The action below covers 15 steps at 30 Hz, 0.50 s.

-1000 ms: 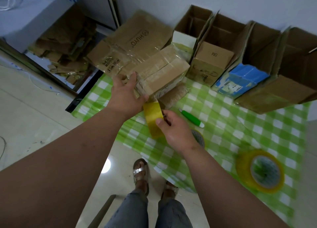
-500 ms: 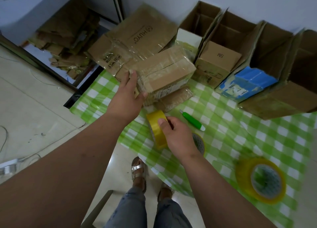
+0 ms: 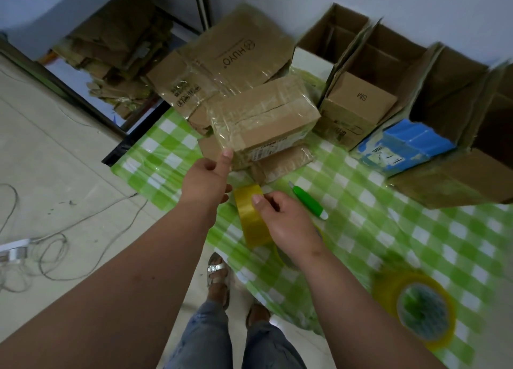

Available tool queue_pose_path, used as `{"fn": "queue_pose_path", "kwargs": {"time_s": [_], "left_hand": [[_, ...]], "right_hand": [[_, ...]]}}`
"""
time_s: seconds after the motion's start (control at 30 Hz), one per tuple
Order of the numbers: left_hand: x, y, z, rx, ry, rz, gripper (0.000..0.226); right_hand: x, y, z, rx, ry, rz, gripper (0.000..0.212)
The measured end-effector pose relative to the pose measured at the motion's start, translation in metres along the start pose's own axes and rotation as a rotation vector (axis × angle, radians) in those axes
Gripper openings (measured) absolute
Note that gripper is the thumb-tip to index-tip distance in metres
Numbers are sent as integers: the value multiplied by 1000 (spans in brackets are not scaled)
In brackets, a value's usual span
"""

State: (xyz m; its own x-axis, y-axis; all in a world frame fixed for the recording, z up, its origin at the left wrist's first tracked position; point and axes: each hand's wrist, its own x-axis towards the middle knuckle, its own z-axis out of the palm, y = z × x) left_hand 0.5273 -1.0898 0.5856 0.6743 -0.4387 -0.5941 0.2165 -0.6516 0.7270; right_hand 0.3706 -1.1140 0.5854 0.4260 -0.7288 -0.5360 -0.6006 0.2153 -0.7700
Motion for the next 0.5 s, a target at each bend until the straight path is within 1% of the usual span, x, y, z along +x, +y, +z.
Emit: {"fn": "queue_pose_path", "kwargs": {"time_s": [0.07, 0.13, 0.23, 0.3, 0.33, 0.4, 0.5], "left_hand": [[-4, 2, 2, -43, -27, 14, 46], [-7, 5, 5, -40, -14, 31, 45], [-10, 7, 7, -38, 93, 18, 46], [-12, 8, 7, -96, 162, -10, 48], [-12, 9, 7, -137, 170, -24, 47], [-13, 11, 7, -213, 148, -37, 41], [-13, 15, 8, -295, 122, -32, 26]], "right_hand": [[4, 0, -4, -27, -5, -9, 32], [8, 0, -7, -43, -14, -14, 28], [11, 0, -9, -94, -40, -23, 27], [12, 2, -9, -98, -56, -26, 31], [12, 2, -9, -90, -63, -24, 34], [13, 4, -11, -73, -82, -16, 35], [13, 4, -13, -64, -104, -16, 31]]}}
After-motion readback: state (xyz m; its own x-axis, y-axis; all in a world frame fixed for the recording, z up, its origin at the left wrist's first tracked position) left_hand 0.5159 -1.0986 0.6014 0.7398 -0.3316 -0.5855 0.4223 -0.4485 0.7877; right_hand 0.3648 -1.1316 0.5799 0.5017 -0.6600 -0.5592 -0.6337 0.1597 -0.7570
